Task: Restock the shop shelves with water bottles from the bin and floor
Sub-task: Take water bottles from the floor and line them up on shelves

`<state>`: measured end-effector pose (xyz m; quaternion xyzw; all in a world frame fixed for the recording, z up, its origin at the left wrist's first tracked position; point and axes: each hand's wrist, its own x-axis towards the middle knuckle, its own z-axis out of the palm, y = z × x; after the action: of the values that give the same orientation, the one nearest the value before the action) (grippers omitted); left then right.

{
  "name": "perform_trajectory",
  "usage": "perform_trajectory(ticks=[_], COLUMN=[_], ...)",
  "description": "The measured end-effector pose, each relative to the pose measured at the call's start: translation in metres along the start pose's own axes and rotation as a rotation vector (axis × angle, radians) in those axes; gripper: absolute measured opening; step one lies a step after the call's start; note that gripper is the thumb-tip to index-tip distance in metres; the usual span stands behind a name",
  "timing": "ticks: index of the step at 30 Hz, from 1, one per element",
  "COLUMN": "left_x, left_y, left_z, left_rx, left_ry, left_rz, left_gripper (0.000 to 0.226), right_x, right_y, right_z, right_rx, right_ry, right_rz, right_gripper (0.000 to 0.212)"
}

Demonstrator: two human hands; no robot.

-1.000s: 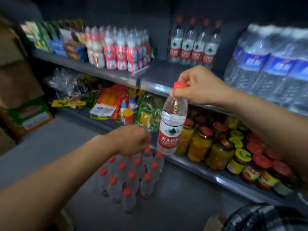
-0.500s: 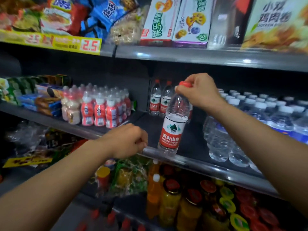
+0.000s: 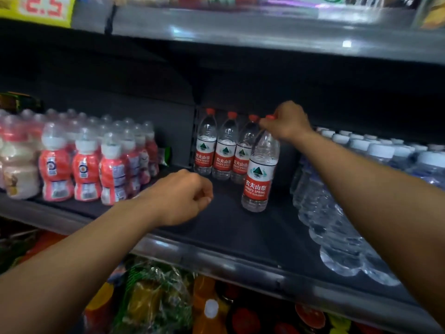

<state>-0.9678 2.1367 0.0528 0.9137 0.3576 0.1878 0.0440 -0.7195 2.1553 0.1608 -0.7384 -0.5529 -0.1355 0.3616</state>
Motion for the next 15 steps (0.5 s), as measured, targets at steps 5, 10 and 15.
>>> perform_trajectory(ticks=[5,10,15], left_x=[0.021,0.032,0.039], left_y=[-0.015,-0.028,-0.037], left_z=[0.019,0.033,0.039], left_rx=[-0.023,-0.007,-0.034], left_ry=[0.01,-0.023,-0.005], left_rz=[0.002,-0.003,-0.023], left_gripper=[0.011,0.008,0.011], right_x=[0.033,0.059,0.075], right_y=[0.019,0.03,0.036], right_z=[0.027,0.04,0.048], right_rx=[-0.079,-0.111,-0.162], right_ry=[-0.033,-0.04,-0.061], right_rz=[0.024,0.064,0.07], right_gripper=[0.031,0.033,0.036])
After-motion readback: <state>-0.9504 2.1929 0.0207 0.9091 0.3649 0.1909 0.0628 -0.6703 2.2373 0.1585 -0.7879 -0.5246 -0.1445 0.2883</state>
